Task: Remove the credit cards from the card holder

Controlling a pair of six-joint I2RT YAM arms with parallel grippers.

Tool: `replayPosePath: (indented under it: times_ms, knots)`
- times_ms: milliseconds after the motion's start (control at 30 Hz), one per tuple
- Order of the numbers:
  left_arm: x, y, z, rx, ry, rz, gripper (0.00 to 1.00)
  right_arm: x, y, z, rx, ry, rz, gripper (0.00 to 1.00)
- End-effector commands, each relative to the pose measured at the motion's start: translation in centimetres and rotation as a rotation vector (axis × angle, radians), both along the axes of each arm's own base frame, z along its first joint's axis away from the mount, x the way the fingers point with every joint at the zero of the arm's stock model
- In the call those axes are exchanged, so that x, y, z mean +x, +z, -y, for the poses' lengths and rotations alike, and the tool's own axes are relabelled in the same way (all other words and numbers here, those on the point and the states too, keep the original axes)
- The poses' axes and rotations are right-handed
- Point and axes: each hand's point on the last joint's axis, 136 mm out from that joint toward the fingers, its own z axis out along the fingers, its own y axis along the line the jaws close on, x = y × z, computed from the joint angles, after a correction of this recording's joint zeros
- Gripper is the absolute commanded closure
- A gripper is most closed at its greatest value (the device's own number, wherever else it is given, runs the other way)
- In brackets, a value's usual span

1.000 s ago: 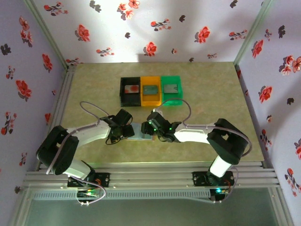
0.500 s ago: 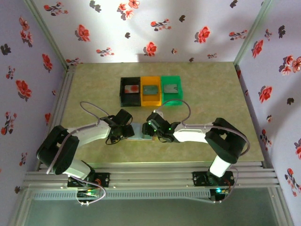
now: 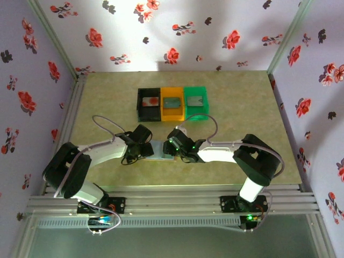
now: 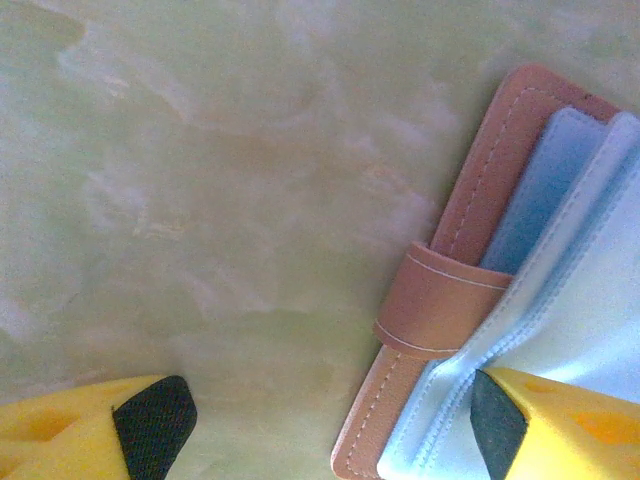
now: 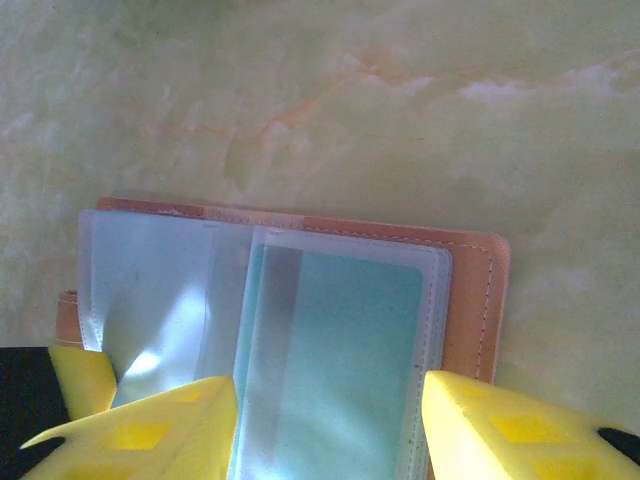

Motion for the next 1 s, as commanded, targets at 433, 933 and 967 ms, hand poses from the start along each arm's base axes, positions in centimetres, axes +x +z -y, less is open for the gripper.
replayPosePath:
  times_ms: [433,933,967]
  knots:
    - [-3.5,-5.6,2.7,-0.107,-0.044,-0.168,0.21,0.0,0.1,-0.6,0.022,-0.007,-0.011,0.52]
    - [-3.9,-6.1,3.3,-0.120,-0.053,-0.178,0.21,0.3,1.0,0.5,-0.002,-0.029,0.029,0.59]
    - [-3.9,-6.0,3.4,-0.122,-0.053,-0.178,0.22,0.3,1.1,0.8,-0.014,-0.033,0.037,0.59]
